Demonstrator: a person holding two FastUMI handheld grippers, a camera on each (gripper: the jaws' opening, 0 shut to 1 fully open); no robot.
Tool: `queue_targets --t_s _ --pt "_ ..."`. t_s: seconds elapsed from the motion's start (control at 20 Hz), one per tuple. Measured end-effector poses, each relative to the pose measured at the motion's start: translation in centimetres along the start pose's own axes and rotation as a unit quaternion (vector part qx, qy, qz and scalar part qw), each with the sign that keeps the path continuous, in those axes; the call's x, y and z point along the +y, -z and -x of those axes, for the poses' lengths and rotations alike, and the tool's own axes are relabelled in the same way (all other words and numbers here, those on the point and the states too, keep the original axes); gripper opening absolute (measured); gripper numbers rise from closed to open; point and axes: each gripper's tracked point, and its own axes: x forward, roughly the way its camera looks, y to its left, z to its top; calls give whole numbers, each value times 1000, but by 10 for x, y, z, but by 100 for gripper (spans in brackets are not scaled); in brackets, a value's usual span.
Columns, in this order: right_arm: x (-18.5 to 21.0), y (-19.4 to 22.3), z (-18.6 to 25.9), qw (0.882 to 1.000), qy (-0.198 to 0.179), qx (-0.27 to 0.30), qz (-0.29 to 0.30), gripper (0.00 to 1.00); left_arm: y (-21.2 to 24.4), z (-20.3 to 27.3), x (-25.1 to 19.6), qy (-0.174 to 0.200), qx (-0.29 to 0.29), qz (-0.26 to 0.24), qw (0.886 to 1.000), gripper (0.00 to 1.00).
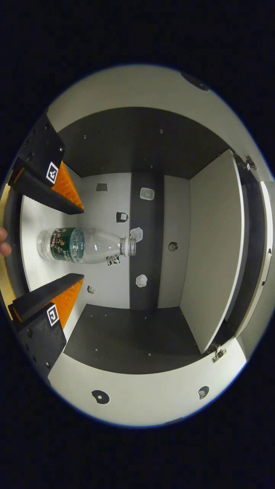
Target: Grasp the bottle in the cabinet with the left hand and place it on the coaster, then close the right door with the right hand and the left door with the left hand.
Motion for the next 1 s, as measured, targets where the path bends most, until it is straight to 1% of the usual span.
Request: queue_targets --t_s 0.15,0.2,0.25,0.3,0.4,0.45,0.5,0.55,0.6,0.7,0.8,0.9,0.95,1.0 --pt "-7 2 0 1000 15 2 6 100 1 -23 0 5 1 3 1000 98" --pt "-6 2 2 1000 12 2 2 97 3 -30 2 0 5 2 1000 99" --pt "-5 3 2 1000 10 5 -1 100 5 -37 3 0 9 2 1000 98" --pt "-8 5 3 1000 14 7 -1 100 7 -40 3 0 13 5 1000 99" --pt "-14 9 5 1000 21 14 6 100 14 -51 -2 12 23 6 1000 99" --pt "-18 11 6 999 29 15 11 97 15 -54 2 4 25 0 1000 99" --pt "-19 13 7 999 28 19 13 100 15 -55 7 -7 23 -5 1000 95" --pt "-19 16 8 999 26 23 12 100 14 -49 9 -11 24 -8 1000 89" --pt "-20 16 10 999 25 23 8 100 14 -51 4 -4 23 -6 1000 82" --pt "-20 18 11 999 21 24 0 100 6 -40 0 1 13 -4 1000 82" --pt "-21 20 14 999 18 26 -3 100 -3 -25 -4 4 -1 -18 1000 81" --pt "-21 22 17 1000 14 26 -1 97 -10 -8 -8 10 -10 -26 1000 81" --pt "-21 21 18 1000 11 25 -1 100 -13 2 -12 15 -12 -22 1000 81" --pt "-21 21 19 1000 8 25 -3 100 -14 11 -15 19 -13 -18 1000 82"
